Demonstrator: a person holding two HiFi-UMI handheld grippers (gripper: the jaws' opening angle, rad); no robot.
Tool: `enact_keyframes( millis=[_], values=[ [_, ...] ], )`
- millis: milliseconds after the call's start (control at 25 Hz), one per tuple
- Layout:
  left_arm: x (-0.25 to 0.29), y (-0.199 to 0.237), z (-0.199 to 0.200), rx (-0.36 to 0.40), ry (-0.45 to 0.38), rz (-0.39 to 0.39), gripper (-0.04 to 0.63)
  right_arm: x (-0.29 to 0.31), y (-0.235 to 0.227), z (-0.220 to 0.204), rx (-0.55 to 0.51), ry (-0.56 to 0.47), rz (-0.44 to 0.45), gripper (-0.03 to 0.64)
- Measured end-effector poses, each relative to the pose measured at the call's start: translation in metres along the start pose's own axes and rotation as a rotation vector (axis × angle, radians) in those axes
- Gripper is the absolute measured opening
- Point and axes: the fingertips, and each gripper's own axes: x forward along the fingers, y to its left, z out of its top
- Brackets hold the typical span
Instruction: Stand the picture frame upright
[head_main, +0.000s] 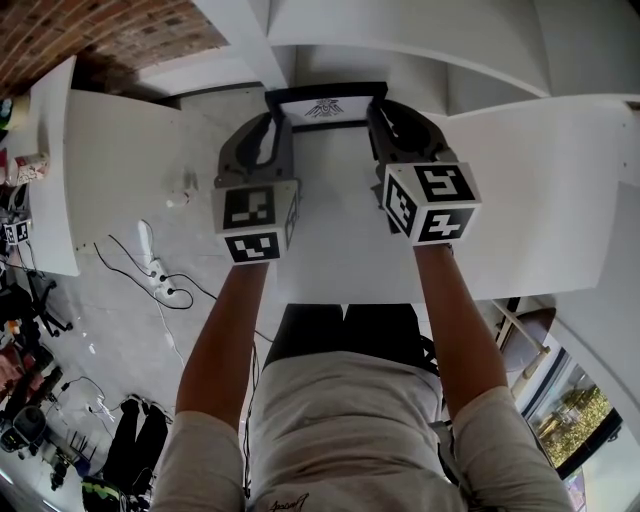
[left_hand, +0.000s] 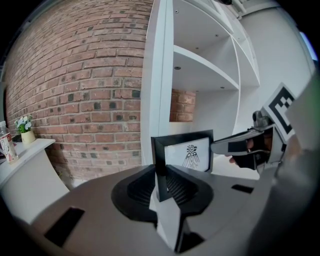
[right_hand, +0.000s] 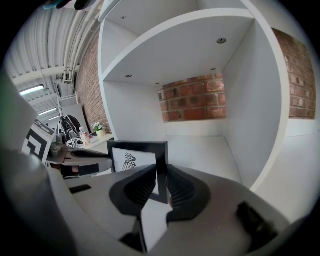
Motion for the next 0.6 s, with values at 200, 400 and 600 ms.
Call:
enact_keyframes(
  millis=[200, 400, 600],
  values=[
    [-0.0008, -0.0009, -0.0002, 0.006, 0.001, 0.001, 0.075, -0.0006, -0.0002, -0.0003, -0.001, 0.0, 0.0, 0.077],
    [-0.0005, -0.0012, -0.0023, 0.011, 0.006, -0.002, 0.087, 0.0004, 0.0008, -0.0011, 0.008, 0.006, 0.017, 0.077],
    [-0.0013, -0.0006, -0.0003, 0.02, 0.005, 0.004, 0.106, -0.001, 0.001, 0.0, 0.0, 0.009, 0.016, 0.077]
  ],
)
